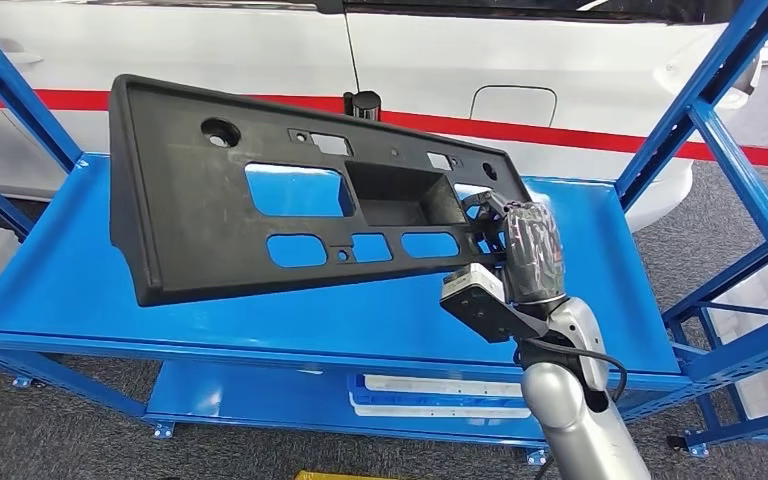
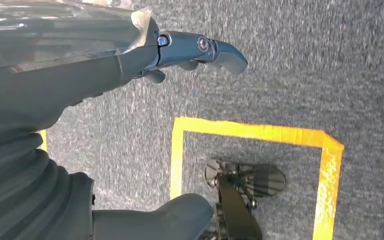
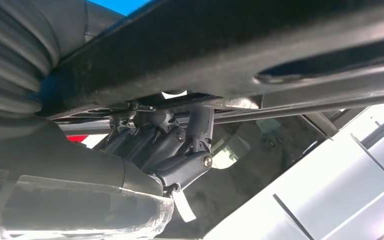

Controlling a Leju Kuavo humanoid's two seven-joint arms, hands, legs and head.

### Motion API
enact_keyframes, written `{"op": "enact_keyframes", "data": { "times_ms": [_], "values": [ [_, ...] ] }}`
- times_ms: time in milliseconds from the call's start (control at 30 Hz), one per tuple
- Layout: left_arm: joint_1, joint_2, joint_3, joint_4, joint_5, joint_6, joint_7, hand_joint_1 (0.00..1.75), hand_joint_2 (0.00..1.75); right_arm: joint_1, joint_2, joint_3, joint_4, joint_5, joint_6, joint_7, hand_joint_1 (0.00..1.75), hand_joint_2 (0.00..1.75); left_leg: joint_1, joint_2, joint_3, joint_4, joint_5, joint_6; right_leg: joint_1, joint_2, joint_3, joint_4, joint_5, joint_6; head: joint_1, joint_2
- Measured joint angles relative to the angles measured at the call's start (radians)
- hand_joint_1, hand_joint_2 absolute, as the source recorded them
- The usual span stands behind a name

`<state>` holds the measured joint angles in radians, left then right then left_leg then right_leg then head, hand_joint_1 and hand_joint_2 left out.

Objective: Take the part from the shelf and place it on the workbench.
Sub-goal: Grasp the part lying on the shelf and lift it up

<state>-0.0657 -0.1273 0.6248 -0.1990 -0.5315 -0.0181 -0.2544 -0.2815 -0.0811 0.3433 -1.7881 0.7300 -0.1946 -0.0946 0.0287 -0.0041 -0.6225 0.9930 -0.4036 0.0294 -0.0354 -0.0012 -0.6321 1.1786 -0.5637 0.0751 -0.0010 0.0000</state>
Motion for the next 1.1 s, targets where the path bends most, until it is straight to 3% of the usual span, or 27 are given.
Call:
{"op": "enact_keyframes", "data": {
  "times_ms": [33, 67, 133, 233, 300, 367, 433, 467, 533, 600, 733, 800, 867, 933, 967, 1000, 1067, 1100],
  "values": [
    [0.0, 0.0, 0.003, 0.0, 0.0, 0.0, 0.0, 0.0, 1.75, -0.001, 0.0, 0.0, 0.002, 0.0, 0.0, 0.0, 1.75, 1.75, 0.001, -0.001, 0.0, 0.002, -0.001, -0.006, -0.004, -0.001, 0.029, -0.07, 0.031, 0.007, 0.001, 0.0],
    [0.0, -0.001, 0.005, 0.0, 0.001, -0.001, 0.0, 0.0, 1.75, -0.001, 0.001, 0.0, 0.003, -0.001, 0.0, 0.0, 1.75, 1.75, 0.001, -0.003, -0.001, 0.006, -0.002, -0.014, -0.004, -0.001, 0.056, -0.128, 0.057, 0.008, 0.001, 0.0],
    [0.001, -0.001, 0.01, 0.0, 0.001, -0.001, 0.0, 0.0, 1.75, -0.002, 0.004, 0.0, 0.005, -0.002, 0.0, 0.001, 1.75, 1.75, -0.002, -0.004, -0.003, 0.01, -0.002, -0.03, 0.001, 0.001, 0.073, -0.167, 0.077, -0.011, 0.002, 0.0],
    [0.003, -0.002, 0.016, 0.0, 0.002, -0.001, 0.0, 0.0, 1.75, -0.001, 0.006, 0.0, 0.009, -0.008, 0.0, 0.001, 1.75, 1.75, 0.004, -0.003, -0.007, 0.017, -0.006, -0.047, 0.004, 0.005, 0.067, -0.162, 0.088, -0.044, 0.001, 0.0],
    [0.003, -0.003, 0.019, 0.0, 0.002, -0.003, -0.002, 0.0, 1.75, -0.002, 0.007, 0.0, 0.01, -0.025, 0.002, -0.002, 1.75, 1.75, 0.009, 0.0, -0.033, 0.08, -0.06, -0.052, 0.003, 0.005, 0.062, -0.163, 0.096, -0.062, 0.0, 0.0],
    [0.004, -0.003, 0.024, 0.0, 0.004, -0.005, -0.006, 0.0, 1.75, -0.002, 0.007, 0.0, 0.013, -0.042, 0.006, -0.008, 1.75, 1.75, 0.008, 0.001, -0.082, 0.21, -0.141, -0.054, 0.011, 0.003, 0.053, -0.163, 0.102, -0.075, -0.001, 0.0],
    [0.006, -0.004, 0.03, 0.0, 0.006, -0.009, -0.012, 0.0, 1.75, -0.002, 0.007, 0.0, 0.018, -0.049, 0.01, -0.016, 1.75, 1.75, 0.007, 0.001, -0.109, 0.297, -0.178, -0.051, 0.021, 0.003, 0.044, -0.162, 0.109, -0.084, -0.001, 0.0],
    [0.007, -0.004, 0.033, 0.0, 0.007, -0.011, -0.015, 0.0, 1.75, -0.002, 0.007, 0.0, 0.021, -0.051, 0.011, -0.018, 1.75, 1.75, 0.005, 0.001, -0.093, 0.286, -0.168, -0.046, 0.025, 0.003, 0.04, -0.162, 0.111, -0.087, -0.001, 0.0],
    [0.007, -0.004, 0.039, 0.0, 0.011, -0.013, -0.026, 0.0, 1.75, -0.005, 0.007, 0.0, 0.024, -0.058, 0.011, -0.022, 1.75, 1.75, -0.003, 0.001, -0.01, 0.164, -0.122, -0.025, 0.031, 0.004, 0.037, -0.162, 0.116, -0.09, -0.001, 0.0],
    [0.005, -0.005, 0.045, 0.0, 0.015, -0.016, -0.039, 0.0, 1.75, -0.014, 0.007, 0.0, 0.026, -0.069, 0.011, -0.025, 1.75, 1.75, -0.014, 0.004, 0.058, 0.055, -0.093, -0.006, 0.037, 0.003, 0.035, -0.162, 0.122, -0.085, 0.0, 0.0],
    [0.004, -0.007, 0.059, -0.001, 0.024, -0.016, -0.05, 0.0, 1.75, -0.03, 0.008, 0.001, 0.031, -0.095, 0.014, -0.039, 1.75, 1.75, -0.023, 0.009, 0.066, 0.017, -0.068, 0.01, 0.036, -0.001, 0.026, -0.162, 0.131, -0.063, -0.002, 0.0],
    [0.002, -0.007, 0.07, -0.001, 0.031, -0.014, -0.048, 0.0, 1.75, -0.04, 0.007, 0.003, 0.035, -0.105, 0.016, -0.046, 1.75, 1.75, -0.019, 0.014, 0.058, 0.003, -0.048, 0.019, 0.036, -0.001, 0.001, -0.116, 0.092, -0.063, 0.001, 0.0],
    [-0.001, -0.007, 0.079, -0.001, 0.038, -0.017, -0.046, 0.0, 1.75, -0.049, 0.005, 0.005, 0.04, -0.116, 0.016, -0.052, 1.75, 1.75, -0.018, 0.017, 0.04, 0.0, -0.033, 0.024, 0.031, 0.0, -0.042, 0.004, 0.015, -0.069, 0.004, 0.0],
    [-0.001, -0.006, 0.089, -0.001, 0.041, -0.02, -0.045, 0.0, 1.75, -0.05, 0.002, 0.007, 0.048, -0.127, 0.015, -0.057, 1.75, 1.75, -0.018, 0.018, 0.021, 0.001, -0.019, 0.022, 0.023, 0.0, -0.068, 0.112, -0.033, -0.061, 0.005, 0.0],
    [-0.001, -0.006, 0.093, -0.001, 0.041, -0.021, -0.046, 0.0, 1.75, -0.051, 0.0, 0.008, 0.052, -0.131, 0.015, -0.059, 1.75, 1.75, -0.017, 0.018, 0.011, 0.001, -0.012, 0.02, 0.019, 0.0, -0.057, 0.12, -0.032, -0.051, 0.006, 0.0],
    [-0.001, -0.006, 0.096, -0.001, 0.042, -0.022, -0.046, 0.0, 1.75, -0.053, -0.001, 0.008, 0.056, -0.134, 0.015, -0.061, 1.75, 1.75, -0.017, 0.018, 0.002, 0.002, -0.005, 0.016, 0.014, 0.0, -0.025, 0.086, -0.016, -0.039, 0.006, 0.0],
    [-0.001, -0.006, 0.101, -0.001, 0.042, -0.023, -0.047, 0.0, 1.75, -0.061, -0.002, 0.009, 0.063, -0.138, 0.014, -0.064, 1.75, 1.75, -0.017, 0.018, -0.013, 0.005, 0.006, 0.006, 0.006, -0.001, 0.071, -0.05, 0.018, -0.021, 0.007, 0.0],
    [-0.002, -0.006, 0.103, -0.001, 0.043, -0.023, -0.047, 0.0, 1.75, -0.065, -0.002, 0.01, 0.066, -0.142, 0.014, -0.067, 1.75, 1.75, -0.018, 0.018, -0.019, 0.008, 0.013, 0.0, 0.008, 0.0, 0.114, -0.114, 0.026, -0.018, 0.006, 0.0]
  ]
}}
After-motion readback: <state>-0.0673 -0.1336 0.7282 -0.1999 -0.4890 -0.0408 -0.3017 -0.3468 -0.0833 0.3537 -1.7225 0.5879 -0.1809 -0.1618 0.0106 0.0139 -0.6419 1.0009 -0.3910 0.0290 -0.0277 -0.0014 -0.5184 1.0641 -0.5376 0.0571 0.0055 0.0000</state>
